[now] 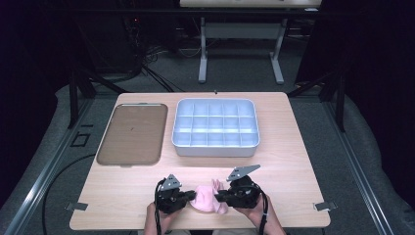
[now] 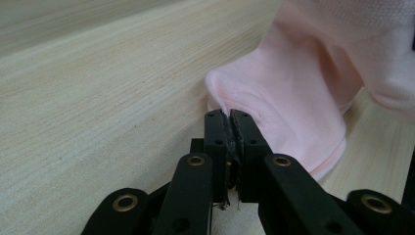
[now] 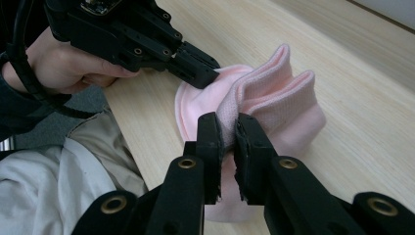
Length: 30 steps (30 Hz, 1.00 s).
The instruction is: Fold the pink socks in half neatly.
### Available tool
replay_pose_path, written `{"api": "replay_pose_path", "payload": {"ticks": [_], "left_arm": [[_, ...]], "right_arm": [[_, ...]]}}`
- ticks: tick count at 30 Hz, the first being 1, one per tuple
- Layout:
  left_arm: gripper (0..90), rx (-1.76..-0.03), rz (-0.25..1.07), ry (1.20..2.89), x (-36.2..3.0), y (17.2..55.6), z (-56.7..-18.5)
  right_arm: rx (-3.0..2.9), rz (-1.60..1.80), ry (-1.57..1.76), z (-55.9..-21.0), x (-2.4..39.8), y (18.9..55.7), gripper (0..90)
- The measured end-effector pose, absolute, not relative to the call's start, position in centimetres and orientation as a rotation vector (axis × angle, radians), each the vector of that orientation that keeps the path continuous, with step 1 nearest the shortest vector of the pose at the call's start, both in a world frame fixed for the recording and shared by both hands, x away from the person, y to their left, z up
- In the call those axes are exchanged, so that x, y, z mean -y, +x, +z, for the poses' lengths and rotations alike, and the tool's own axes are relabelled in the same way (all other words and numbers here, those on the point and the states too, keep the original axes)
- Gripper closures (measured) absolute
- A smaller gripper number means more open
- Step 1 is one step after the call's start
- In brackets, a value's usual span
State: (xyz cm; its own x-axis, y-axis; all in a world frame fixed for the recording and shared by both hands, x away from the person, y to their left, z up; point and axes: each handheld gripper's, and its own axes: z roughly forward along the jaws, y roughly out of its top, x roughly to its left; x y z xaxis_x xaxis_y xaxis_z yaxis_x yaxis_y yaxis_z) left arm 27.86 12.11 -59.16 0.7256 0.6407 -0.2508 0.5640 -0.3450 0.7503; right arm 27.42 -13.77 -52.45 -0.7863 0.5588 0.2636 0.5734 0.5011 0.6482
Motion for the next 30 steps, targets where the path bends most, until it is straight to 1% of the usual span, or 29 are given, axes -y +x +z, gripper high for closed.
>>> {"api": "replay_pose_path", "payload": {"ticks": [9, 25, 28, 29, 30], "left_arm": [[86.4, -0.914, 0.109, 2.034, -12.1, 27.9, -59.2], [86.4, -0.912, 0.111, 2.035, -12.1, 27.8, -59.2], [86.3, -0.912, 0.111, 2.035, -12.1, 27.8, -59.2], [86.2, -0.912, 0.112, 2.035, -12.1, 27.8, -59.2], [86.2, -0.912, 0.112, 2.035, -12.1, 27.8, -59.2]], "right_arm": [[2.755, -1.126, -0.963, -53.1, 11.2, 27.8, 81.7], [2.827, -1.03, -0.938, -54.1, 8.2, 28.5, 80.8], [2.847, -0.995, -0.939, -54.5, 7.8, 28.5, 79.7], [2.856, -0.984, -0.942, -54.6, 7.7, 28.5, 78.3], [2.863, -0.983, -0.936, -54.7, 7.6, 28.5, 75.1]]}}
